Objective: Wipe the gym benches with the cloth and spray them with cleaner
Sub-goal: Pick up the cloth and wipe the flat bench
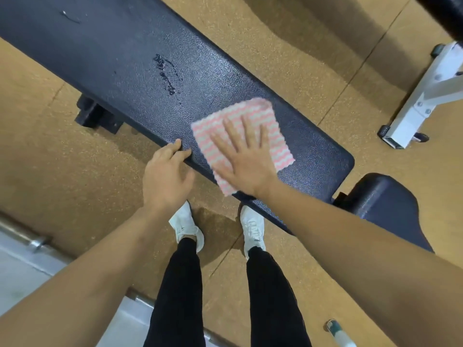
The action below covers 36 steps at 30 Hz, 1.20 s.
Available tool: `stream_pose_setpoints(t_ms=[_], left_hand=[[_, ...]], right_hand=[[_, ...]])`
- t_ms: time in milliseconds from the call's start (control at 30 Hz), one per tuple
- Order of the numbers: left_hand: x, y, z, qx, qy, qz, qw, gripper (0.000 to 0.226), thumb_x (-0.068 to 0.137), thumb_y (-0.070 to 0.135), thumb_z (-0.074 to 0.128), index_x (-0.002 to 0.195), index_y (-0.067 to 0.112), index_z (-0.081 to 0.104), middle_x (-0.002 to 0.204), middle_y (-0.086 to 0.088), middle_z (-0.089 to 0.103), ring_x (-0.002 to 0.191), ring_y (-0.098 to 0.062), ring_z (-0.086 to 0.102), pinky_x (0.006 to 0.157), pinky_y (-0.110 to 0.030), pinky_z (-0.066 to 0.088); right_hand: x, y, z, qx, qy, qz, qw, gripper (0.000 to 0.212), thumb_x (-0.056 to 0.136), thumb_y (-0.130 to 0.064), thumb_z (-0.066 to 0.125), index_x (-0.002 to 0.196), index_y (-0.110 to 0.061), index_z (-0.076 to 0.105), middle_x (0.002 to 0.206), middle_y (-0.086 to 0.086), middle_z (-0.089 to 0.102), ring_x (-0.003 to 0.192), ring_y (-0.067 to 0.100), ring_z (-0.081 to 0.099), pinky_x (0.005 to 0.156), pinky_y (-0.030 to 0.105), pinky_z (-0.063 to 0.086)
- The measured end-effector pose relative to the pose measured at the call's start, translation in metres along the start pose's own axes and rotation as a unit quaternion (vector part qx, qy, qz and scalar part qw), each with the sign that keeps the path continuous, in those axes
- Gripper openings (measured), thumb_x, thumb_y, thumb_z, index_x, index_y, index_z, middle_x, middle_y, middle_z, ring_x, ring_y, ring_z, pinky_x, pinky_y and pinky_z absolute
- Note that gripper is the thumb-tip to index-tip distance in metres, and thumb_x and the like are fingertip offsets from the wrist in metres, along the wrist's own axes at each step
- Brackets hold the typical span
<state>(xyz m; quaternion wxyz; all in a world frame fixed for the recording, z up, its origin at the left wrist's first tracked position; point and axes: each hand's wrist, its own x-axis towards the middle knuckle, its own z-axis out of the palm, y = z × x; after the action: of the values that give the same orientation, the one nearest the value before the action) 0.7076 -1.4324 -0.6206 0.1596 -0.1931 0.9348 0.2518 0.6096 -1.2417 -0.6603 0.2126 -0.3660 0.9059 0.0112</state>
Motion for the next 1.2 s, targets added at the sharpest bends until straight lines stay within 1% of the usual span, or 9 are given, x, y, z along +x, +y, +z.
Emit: stream_pose_setpoints(t_ms=[100, 167, 300, 367, 700, 833, 933, 1067, 1200], left_hand=[[0.000, -0.007, -0.007, -0.008, 0.022, 0.012, 1.000, 0.037, 0.090, 0.021, 0.064, 0.127, 0.017, 0.066, 0.147, -0.002, 0.055, 0.136, -0.025, 0.048, 0.109, -0.046, 0.039], [0.003, -0.014, -0.014, 0.000, 0.049, 0.019, 0.999, 0.040, 0.090, 0.021, 0.064, 0.129, 0.015, 0.065, 0.146, -0.005, 0.055, 0.135, -0.028, 0.049, 0.109, -0.047, 0.039], [0.030, -0.031, -0.030, 0.036, 0.067, -0.027, 0.997, 0.061, 0.092, 0.025, 0.064, 0.148, 0.012, 0.048, 0.161, -0.012, 0.037, 0.149, -0.031, 0.033, 0.119, -0.050, 0.031], [0.049, -0.042, -0.038, 0.056, 0.064, -0.038, 0.996, 0.065, 0.094, 0.029, 0.063, 0.153, 0.010, 0.041, 0.165, -0.014, 0.029, 0.152, -0.034, 0.026, 0.122, -0.050, 0.027], [0.068, -0.073, -0.056, 0.081, 0.012, 0.023, 0.996, 0.056, 0.096, 0.031, 0.062, 0.149, 0.015, 0.050, 0.159, -0.010, 0.041, 0.149, -0.031, 0.034, 0.118, -0.050, 0.035], [0.069, -0.087, -0.064, 0.066, -0.043, 0.056, 0.995, 0.068, 0.093, 0.030, 0.066, 0.155, 0.020, 0.040, 0.166, -0.004, 0.029, 0.155, -0.025, 0.022, 0.124, -0.048, 0.026], [0.069, -0.094, -0.069, 0.060, -0.088, 0.063, 0.992, 0.075, 0.095, 0.031, 0.063, 0.160, 0.027, 0.026, 0.170, 0.003, 0.011, 0.157, -0.018, 0.006, 0.128, -0.046, 0.012], [0.072, -0.099, -0.075, 0.021, -0.123, 0.059, 0.990, 0.078, 0.095, 0.027, 0.062, 0.161, 0.033, 0.020, 0.170, 0.010, 0.003, 0.157, -0.011, -0.003, 0.128, -0.043, 0.006], [0.075, -0.100, -0.085, -0.051, -0.103, 0.036, 0.993, 0.069, 0.094, 0.020, 0.062, 0.157, 0.030, 0.036, 0.167, 0.012, 0.021, 0.155, -0.006, 0.013, 0.127, -0.040, 0.016]], right_hand=[[-0.022, -0.022, 0.018, -0.015, -0.011, -0.061, 0.998, 0.072, 0.099, -0.068, 0.029, 0.161, -0.038, 0.010, 0.171, 0.002, -0.003, 0.154, 0.042, -0.009, 0.116, 0.070, 0.003], [-0.028, -0.028, 0.020, -0.014, -0.021, -0.078, 0.997, 0.070, 0.099, -0.067, 0.028, 0.161, -0.038, 0.012, 0.171, 0.000, -0.003, 0.154, 0.041, -0.009, 0.117, 0.070, 0.004], [-0.020, -0.021, 0.015, -0.008, -0.014, -0.092, 0.996, 0.067, 0.099, -0.069, 0.025, 0.159, -0.040, 0.019, 0.170, -0.002, 0.009, 0.155, 0.040, -0.001, 0.119, 0.068, 0.005], [-0.007, -0.018, 0.014, -0.018, -0.011, -0.090, 0.996, 0.069, 0.099, -0.070, 0.029, 0.160, -0.041, 0.014, 0.170, -0.001, 0.006, 0.154, 0.042, -0.004, 0.118, 0.070, 0.004], [0.131, 0.015, -0.056, 0.011, 0.002, 0.089, 0.996, 0.072, 0.094, -0.077, 0.004, 0.157, -0.046, -0.012, 0.169, -0.004, -0.016, 0.153, 0.038, -0.015, 0.119, 0.068, -0.004], [0.155, 0.023, -0.073, 0.036, -0.011, 0.145, 0.989, 0.070, 0.094, -0.077, 0.000, 0.155, -0.047, -0.017, 0.169, -0.006, -0.012, 0.155, 0.036, -0.009, 0.118, 0.070, -0.003], [0.157, 0.016, -0.073, 0.038, -0.012, 0.161, 0.986, 0.071, 0.094, -0.077, 0.000, 0.155, -0.045, -0.017, 0.169, -0.004, -0.011, 0.155, 0.034, -0.010, 0.117, 0.070, -0.005], [0.144, -0.012, -0.061, 0.022, -0.012, 0.126, 0.992, 0.076, 0.092, -0.080, 0.002, 0.156, -0.044, -0.016, 0.168, 0.001, -0.019, 0.153, 0.038, -0.018, 0.117, 0.071, -0.004], [0.121, -0.059, -0.038, -0.009, -0.010, 0.041, 0.999, 0.075, 0.094, -0.077, 0.006, 0.159, -0.042, -0.009, 0.168, 0.002, -0.016, 0.152, 0.041, -0.016, 0.117, 0.070, 0.003]])
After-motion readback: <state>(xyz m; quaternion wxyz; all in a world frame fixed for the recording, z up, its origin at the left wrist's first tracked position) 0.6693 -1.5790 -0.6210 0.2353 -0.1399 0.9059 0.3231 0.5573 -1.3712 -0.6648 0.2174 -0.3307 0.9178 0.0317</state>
